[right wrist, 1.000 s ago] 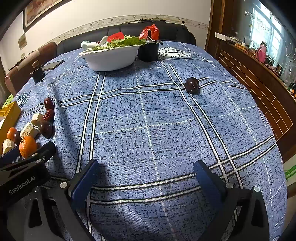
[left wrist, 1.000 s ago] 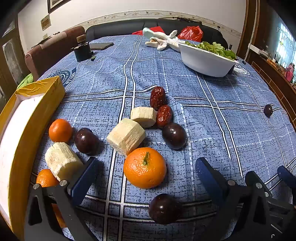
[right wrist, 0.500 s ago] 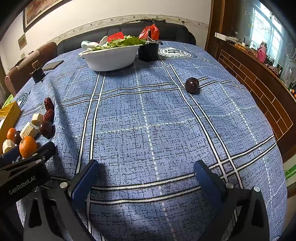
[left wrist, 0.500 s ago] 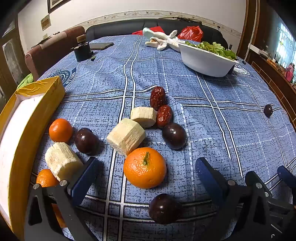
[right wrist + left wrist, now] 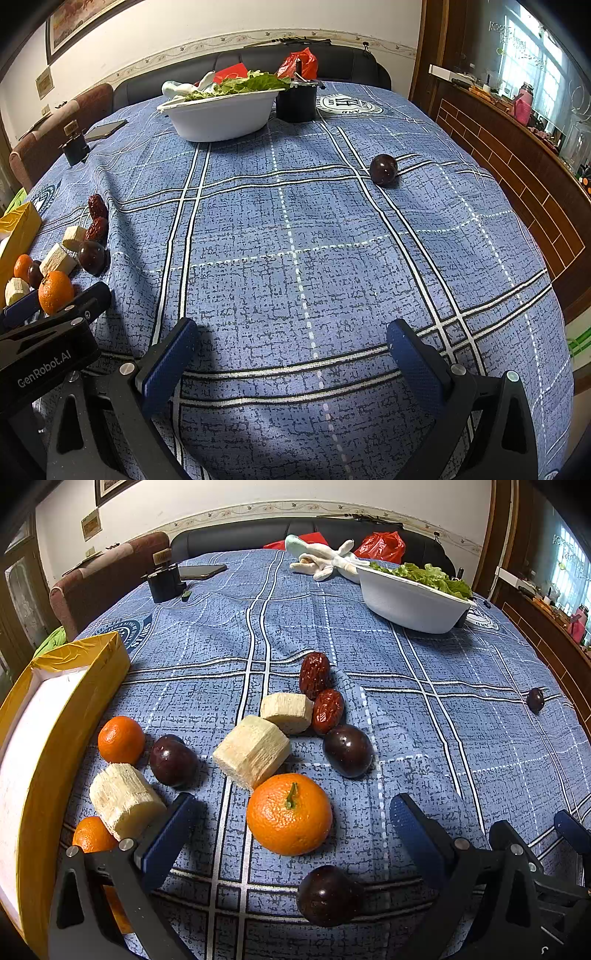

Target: Organize fruits

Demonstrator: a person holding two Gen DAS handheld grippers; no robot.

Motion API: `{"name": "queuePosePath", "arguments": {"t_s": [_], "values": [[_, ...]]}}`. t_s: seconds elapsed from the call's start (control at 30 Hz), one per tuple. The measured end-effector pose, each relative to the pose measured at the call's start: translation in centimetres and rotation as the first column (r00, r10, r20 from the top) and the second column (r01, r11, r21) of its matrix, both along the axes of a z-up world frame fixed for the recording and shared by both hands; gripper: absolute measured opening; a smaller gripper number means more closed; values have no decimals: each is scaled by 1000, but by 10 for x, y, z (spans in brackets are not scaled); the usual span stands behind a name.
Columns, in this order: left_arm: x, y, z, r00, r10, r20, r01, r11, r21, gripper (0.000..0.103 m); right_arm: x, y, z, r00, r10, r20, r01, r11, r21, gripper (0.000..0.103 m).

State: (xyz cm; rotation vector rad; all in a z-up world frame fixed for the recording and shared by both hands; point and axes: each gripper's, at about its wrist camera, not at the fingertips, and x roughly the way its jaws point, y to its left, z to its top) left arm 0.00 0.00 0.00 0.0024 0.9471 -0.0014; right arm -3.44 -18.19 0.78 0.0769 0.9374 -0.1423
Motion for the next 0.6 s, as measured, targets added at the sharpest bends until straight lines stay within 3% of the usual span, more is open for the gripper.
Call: {"name": "queuePosePath", "arguments": {"t_s": [0.5,0.6], "values": [[6,4,1,997,-42,-60,42,999,-4,103,0,1,1,1000,-2,1,2,1000,6,103],[-8,14,6,997,-49,-66,45,997,-62,101,1,4,-1,1000,-2,1,2,1000,6,103]]}}
